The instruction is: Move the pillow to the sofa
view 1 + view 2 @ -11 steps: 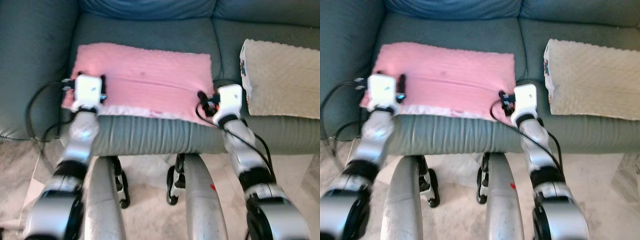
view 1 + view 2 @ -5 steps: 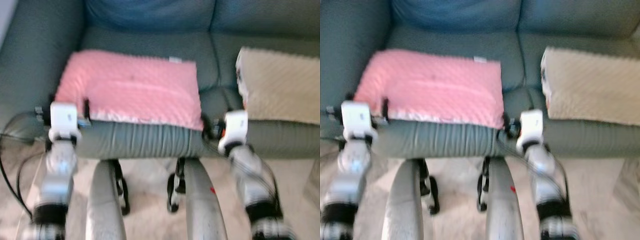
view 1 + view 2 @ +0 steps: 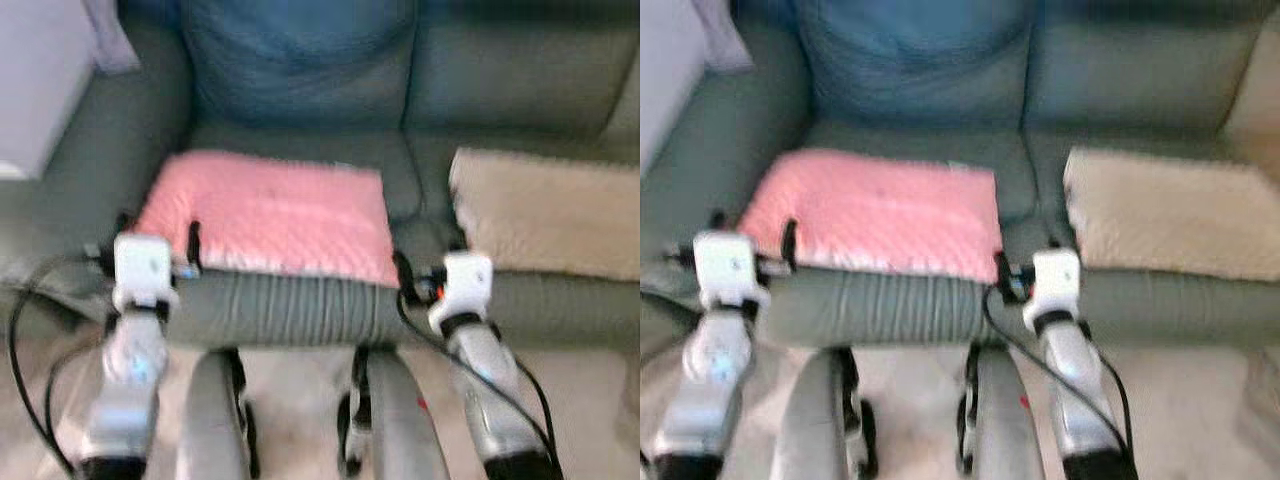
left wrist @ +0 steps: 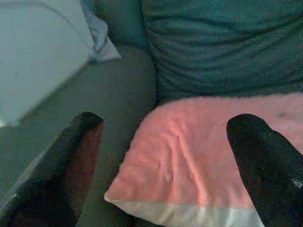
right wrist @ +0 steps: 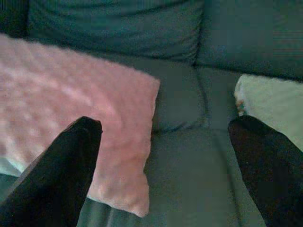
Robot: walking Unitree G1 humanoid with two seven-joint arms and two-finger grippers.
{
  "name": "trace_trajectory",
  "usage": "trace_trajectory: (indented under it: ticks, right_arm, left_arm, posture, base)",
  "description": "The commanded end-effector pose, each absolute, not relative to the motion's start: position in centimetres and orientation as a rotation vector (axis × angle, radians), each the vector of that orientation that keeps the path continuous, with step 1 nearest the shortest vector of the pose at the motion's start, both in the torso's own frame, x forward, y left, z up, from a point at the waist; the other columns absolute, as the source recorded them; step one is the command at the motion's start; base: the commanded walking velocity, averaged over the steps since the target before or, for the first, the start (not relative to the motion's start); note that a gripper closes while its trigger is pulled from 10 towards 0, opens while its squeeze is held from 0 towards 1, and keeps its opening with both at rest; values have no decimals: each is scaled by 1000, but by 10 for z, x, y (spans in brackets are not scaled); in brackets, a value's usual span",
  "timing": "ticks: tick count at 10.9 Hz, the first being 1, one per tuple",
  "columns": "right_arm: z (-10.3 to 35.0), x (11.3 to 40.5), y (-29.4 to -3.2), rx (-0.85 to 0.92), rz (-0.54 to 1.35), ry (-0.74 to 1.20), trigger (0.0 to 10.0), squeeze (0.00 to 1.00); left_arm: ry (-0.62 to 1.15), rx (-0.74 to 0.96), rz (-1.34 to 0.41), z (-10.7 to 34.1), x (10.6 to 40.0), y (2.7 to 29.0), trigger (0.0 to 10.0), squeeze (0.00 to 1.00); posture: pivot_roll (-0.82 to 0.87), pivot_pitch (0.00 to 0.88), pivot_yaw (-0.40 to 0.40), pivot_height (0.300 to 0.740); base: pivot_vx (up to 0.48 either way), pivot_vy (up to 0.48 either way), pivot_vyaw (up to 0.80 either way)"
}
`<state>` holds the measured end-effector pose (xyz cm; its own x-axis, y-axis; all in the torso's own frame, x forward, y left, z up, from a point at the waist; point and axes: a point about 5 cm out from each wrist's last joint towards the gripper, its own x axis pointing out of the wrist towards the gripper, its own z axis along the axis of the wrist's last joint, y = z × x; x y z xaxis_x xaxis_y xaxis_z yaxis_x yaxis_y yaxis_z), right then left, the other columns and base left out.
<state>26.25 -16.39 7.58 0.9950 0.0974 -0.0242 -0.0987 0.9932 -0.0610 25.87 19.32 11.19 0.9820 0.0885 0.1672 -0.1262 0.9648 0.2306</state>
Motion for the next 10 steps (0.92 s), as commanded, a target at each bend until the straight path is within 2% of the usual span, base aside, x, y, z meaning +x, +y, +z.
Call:
trace_trajectory:
  ticks: [1,2,3,4,5,10]
  right_arm:
    - [73,254,-169,-78,54,43,10000,1000]
    - [72,250,-168,-67,55,49,10000,1000]
    - [76,249,-160,-46,119,28,10000,0]
    - [81,254,-157,-49,126,11,10000,0]
    - [89,267,-155,-47,122,-13,10000,0]
    - [91,275,-156,-49,137,-8,10000,0]
  left_arm:
    - [-167,244,111,113,252,188,10000,1000]
    - [-161,239,111,110,250,185,10000,1000]
    - [-148,232,82,105,252,174,10000,1000]
    - [-140,232,58,103,256,168,10000,1000]
    - [-146,262,24,104,263,163,10000,0]
    - [-120,281,42,99,273,157,10000,0]
  posture:
    - [13,16,-48,610]
    - [14,2,-48,610]
    - [11,0,-48,615]
    - [9,0,-47,630]
    - [5,0,-42,650]
    - [-11,0,-42,730]
  base:
    - [0,0,0]
    - [0,0,0]
    - [0,0,0]
    - [0,0,0]
    - [0,0,0]
    - [0,0,0]
